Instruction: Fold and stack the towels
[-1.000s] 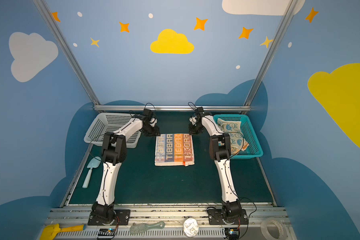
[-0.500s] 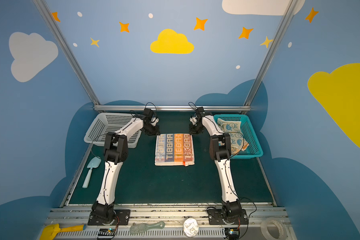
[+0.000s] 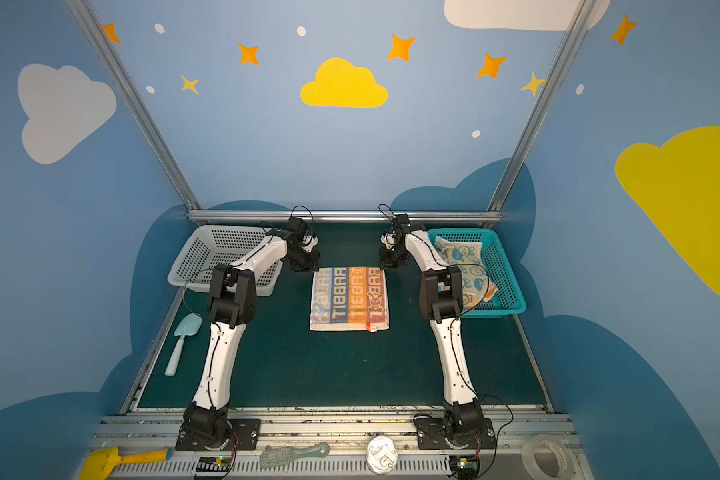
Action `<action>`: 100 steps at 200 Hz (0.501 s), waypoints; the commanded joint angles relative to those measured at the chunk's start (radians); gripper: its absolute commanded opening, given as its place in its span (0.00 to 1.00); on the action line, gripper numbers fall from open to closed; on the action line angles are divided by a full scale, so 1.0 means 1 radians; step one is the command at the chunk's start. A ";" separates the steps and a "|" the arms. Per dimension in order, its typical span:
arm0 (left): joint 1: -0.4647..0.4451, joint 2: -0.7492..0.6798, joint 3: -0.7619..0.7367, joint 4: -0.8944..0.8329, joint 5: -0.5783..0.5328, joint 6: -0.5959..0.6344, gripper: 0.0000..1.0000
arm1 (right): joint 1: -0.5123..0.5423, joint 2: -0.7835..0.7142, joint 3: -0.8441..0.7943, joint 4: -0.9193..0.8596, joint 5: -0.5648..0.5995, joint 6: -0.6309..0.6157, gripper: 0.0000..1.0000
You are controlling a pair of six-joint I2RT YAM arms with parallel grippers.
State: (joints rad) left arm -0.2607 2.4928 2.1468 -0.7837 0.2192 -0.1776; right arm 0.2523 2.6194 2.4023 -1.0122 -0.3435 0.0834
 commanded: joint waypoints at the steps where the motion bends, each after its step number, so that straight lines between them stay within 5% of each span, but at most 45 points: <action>1: -0.003 -0.021 -0.032 0.011 -0.002 0.024 0.03 | -0.027 -0.047 -0.022 -0.054 -0.007 0.033 0.00; 100: 0.000 -0.295 -0.350 0.269 -0.014 -0.005 0.03 | -0.045 -0.208 -0.125 -0.047 -0.065 0.101 0.00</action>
State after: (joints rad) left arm -0.2703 2.2662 1.8530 -0.5762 0.2173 -0.1799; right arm 0.2176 2.4889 2.3032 -1.0264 -0.4187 0.1604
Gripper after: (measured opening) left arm 0.047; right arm 0.050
